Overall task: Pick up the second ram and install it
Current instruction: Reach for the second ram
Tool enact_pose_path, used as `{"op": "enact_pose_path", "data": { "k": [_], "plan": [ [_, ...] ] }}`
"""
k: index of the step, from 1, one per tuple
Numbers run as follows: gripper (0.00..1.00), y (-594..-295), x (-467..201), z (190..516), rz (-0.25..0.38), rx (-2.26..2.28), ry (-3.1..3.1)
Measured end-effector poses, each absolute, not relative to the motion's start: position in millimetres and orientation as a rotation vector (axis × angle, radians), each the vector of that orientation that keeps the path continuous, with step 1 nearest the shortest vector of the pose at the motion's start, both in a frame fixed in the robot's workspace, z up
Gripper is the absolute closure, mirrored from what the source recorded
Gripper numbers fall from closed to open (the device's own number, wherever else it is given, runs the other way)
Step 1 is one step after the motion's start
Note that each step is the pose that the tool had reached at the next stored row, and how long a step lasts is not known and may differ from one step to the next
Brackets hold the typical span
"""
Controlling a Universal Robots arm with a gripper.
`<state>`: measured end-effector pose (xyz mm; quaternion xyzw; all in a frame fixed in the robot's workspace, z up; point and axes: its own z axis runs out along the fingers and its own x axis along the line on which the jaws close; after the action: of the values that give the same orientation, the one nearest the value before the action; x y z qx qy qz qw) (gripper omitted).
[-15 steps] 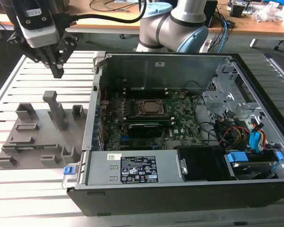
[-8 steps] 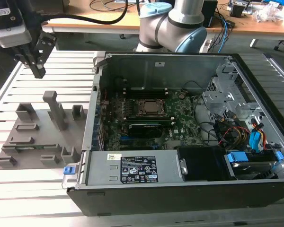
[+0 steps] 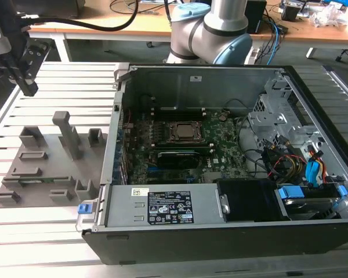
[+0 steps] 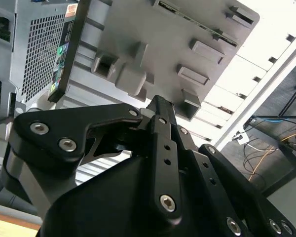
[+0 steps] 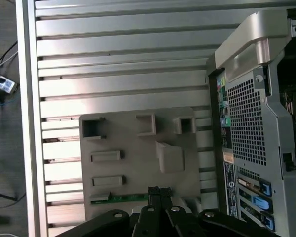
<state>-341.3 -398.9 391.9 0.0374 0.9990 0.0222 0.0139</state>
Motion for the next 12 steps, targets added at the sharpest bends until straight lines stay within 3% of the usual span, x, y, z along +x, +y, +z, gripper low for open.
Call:
{"op": "enact_pose_path", "data": {
  "k": [12],
  "plan": [
    [0.89,-399,-387,391,0.069,0.117,3.111]
  ]
}}
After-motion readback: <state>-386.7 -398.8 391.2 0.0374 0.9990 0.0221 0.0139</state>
